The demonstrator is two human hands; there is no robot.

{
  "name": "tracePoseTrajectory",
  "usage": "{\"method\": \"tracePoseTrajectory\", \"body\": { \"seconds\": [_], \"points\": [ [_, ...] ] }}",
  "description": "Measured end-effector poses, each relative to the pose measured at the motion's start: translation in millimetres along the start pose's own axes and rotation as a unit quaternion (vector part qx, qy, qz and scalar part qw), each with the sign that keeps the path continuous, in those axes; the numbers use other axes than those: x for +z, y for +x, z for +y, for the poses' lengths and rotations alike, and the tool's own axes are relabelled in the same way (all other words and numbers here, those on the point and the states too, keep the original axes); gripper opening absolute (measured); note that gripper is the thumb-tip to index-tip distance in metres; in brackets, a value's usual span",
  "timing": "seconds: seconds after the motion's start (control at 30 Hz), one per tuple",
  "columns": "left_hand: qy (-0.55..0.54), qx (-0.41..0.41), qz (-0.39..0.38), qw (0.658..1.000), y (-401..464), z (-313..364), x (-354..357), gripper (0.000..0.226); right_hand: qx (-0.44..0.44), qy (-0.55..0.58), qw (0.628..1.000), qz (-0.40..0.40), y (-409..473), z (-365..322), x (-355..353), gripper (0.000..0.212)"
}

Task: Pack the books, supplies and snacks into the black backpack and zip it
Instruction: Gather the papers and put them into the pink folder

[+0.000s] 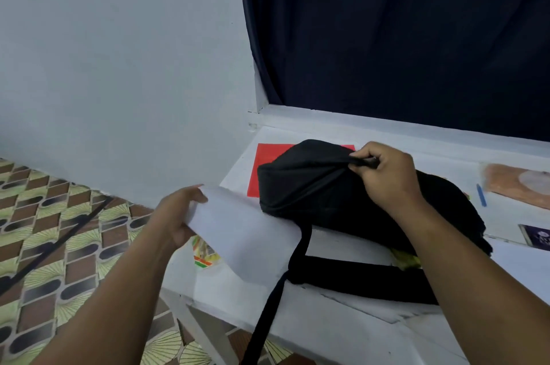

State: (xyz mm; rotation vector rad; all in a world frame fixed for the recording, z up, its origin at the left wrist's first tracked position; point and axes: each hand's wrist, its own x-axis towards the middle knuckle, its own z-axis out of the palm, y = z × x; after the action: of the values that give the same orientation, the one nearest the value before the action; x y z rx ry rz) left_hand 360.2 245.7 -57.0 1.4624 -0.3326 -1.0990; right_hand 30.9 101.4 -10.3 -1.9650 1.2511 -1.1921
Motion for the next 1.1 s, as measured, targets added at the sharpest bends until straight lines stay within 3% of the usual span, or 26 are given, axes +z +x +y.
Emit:
{"method": "tracePoseTrajectory", "body": {
  "seconds": [0.17, 0.33, 0.47, 0.57, 0.67, 0.77, 0.83, 0.93, 1.0, 1.1],
  "points": [
    [-0.096, 0.067, 0.016, 0.993, -6.8, 19.1, -20.3, 0.044, -0.008, -0.057, 0.989, -0.133, -16.6, 7.1, 11.0, 0.026],
    [-0.172, 0.146, -0.042, 0.973, -37.9, 42.8, 4.1, 0.042, 0.007, -0.111, 0.942, -0.315, -34.2, 25.3, 9.9, 0.026],
    [-0.199, 0.182, -0.080, 0.960, -68.3, 51.9, 55.9, 0.036, 0.044, -0.052, 0.924, -0.377, -42.3, 23.9, 0.5, 0.043],
    [-0.229, 0.182, -0.139, 0.946, -84.8, 54.7, 98.6, 0.028, 0.081, 0.061, 0.938, -0.333, -47.9, 13.9, -5.8, 0.047],
    [-0.254, 0.174, -0.200, 0.930, -99.6, 55.2, 143.2, 0.029, 0.155, 0.149, 0.924, -0.316, -50.8, 9.3, -18.0, 0.057],
    [-0.246, 0.158, -0.241, 0.925, -110.5, 48.6, 187.6, 0.040, 0.262, 0.298, 0.860, -0.322, -51.3, 15.9, -43.1, 0.065],
    [-0.219, 0.153, -0.258, 0.929, -117.0, 38.0, 219.0, 0.043, 0.290, 0.420, 0.807, -0.297, -51.6, 25.5, -71.7, 0.057],
    [-0.160, 0.143, -0.245, 0.945, -127.4, 12.8, 267.2, 0.037, 0.321, 0.516, 0.777, -0.165, -50.2, 50.4, -126.6, 0.037],
    [-0.114, 0.134, -0.240, 0.955, -132.9, -9.8, 298.3, 0.041, 0.338, 0.520, 0.781, -0.069, -49.4, 81.3, -166.0, 0.029],
    [-0.006, 0.120, -0.250, 0.961, -141.4, -52.2, 341.0, 0.042, 0.338, 0.479, 0.810, 0.013, -56.7, 130.9, -232.5, 0.030]
  ]
}}
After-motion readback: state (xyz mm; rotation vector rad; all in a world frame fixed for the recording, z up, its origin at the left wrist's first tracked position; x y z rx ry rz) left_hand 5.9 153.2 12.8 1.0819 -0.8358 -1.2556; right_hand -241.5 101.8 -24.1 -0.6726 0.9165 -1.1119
